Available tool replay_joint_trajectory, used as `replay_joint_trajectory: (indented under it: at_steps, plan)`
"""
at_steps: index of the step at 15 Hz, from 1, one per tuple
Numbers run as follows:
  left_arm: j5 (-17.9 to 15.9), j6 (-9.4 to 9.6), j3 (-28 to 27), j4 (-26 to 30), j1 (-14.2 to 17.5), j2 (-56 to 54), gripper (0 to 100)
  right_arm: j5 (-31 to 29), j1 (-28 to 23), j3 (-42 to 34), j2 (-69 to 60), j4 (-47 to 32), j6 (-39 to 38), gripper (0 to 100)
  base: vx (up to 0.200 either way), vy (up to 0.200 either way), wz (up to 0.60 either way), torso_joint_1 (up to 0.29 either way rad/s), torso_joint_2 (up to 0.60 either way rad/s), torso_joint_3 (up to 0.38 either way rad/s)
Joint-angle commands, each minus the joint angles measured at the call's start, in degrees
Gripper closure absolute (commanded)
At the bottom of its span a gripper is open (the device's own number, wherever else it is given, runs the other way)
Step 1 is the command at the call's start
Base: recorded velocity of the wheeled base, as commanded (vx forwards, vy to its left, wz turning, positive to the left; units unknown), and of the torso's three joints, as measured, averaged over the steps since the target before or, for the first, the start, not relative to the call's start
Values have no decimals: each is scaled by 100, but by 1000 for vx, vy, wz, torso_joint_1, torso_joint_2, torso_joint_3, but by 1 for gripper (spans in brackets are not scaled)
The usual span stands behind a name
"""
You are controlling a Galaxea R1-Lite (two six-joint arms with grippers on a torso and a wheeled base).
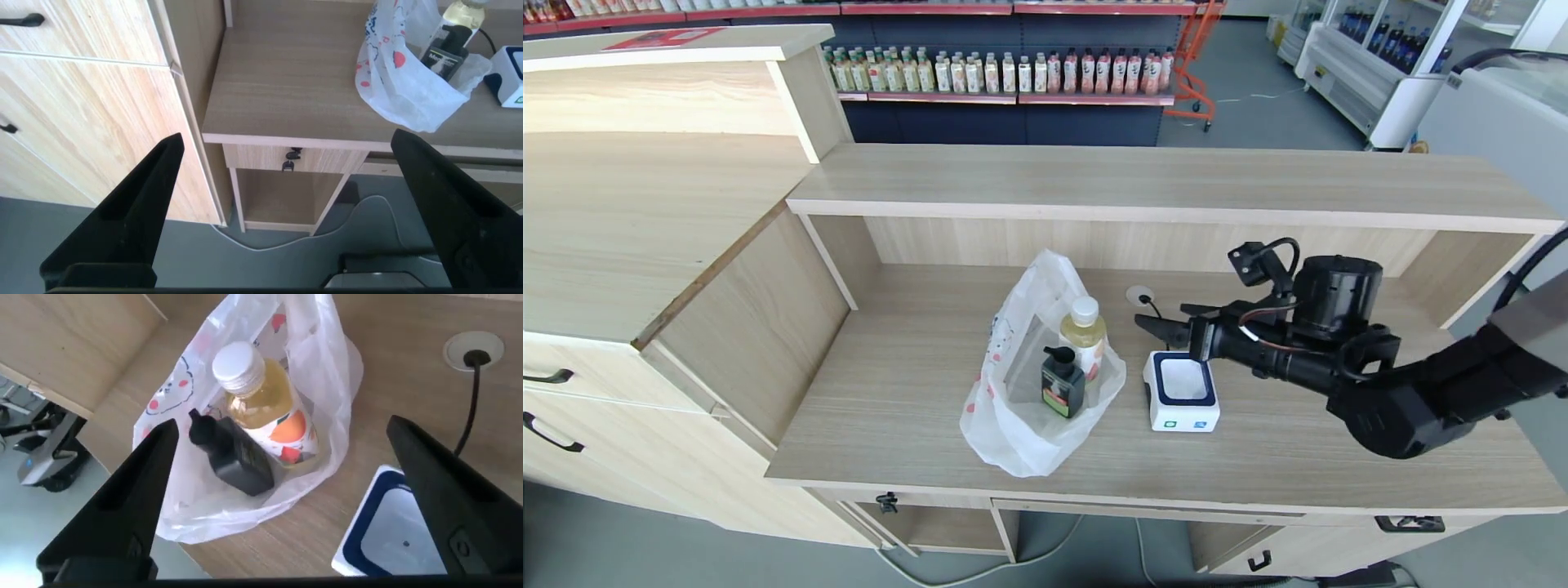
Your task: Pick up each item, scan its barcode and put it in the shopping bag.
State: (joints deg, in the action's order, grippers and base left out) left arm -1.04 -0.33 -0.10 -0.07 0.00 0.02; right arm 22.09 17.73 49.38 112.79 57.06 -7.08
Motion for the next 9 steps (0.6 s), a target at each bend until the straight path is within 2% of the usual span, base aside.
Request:
replay_joint_trajectory:
  at_steps: [1, 3, 6, 8, 9]
  plan:
    - [-2, -2, 1, -1, 0, -2, 0, -108, -410, -1941, -2595, -415, -179, 0, 0, 0, 0, 0, 0, 0]
    - [-2, -2, 1, -1, 0, -2, 0, -697, -604, -2829, -3456, -495, -109, 0, 0, 0, 0, 0, 0, 0]
    - [-2, -2, 1, -1, 0, -2, 0, -1216, -981, -4165, -4924, -872, 49, 0, 0, 0, 0, 0, 0, 0]
    - [-2, -2, 1, -1, 0, -2, 0, -1629, -1263, -4842, -6374, -1743, 67, 0, 0, 0, 0, 0, 0, 0]
    - [-2, -2, 1, -1, 0, -2, 0, -1664, -1474, -4938, -7218, -2428, 75, 0, 0, 0, 0, 0, 0, 0]
